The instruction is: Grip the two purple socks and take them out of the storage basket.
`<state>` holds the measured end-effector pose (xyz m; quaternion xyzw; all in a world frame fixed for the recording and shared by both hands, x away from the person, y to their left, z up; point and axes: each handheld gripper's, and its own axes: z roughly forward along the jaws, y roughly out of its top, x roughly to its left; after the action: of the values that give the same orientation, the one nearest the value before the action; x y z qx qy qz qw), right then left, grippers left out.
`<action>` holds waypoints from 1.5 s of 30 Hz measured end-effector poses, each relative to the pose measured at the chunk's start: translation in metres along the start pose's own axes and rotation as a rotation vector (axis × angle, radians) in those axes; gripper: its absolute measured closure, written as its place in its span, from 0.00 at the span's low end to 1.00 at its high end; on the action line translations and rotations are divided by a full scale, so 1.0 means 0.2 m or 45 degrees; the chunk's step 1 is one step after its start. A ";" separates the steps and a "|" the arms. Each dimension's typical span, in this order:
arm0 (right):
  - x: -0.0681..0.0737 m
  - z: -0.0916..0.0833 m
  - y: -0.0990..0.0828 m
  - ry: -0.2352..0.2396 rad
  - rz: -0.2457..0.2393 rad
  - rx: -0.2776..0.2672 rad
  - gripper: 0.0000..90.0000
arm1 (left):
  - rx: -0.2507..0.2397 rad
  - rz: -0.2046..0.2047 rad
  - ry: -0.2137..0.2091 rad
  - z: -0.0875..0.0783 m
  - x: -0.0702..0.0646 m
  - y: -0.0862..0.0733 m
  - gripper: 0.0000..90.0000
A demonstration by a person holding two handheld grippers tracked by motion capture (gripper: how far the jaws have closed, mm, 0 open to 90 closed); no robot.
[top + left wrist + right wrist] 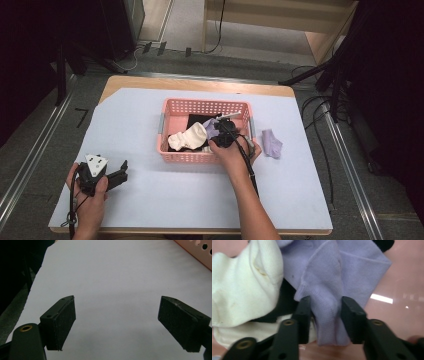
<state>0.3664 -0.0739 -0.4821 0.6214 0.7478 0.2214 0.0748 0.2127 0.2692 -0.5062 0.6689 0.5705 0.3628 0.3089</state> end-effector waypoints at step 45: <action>-0.15 -0.27 -0.16 0.223 -0.163 -1.113 0.93 | 0.006 -0.001 0.001 0.00 0.00 0.00 0.17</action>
<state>0.3225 -0.1201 -0.4526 0.4628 0.6244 0.5634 0.2803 0.2129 0.2690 -0.5060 0.6693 0.5716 0.3617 0.3073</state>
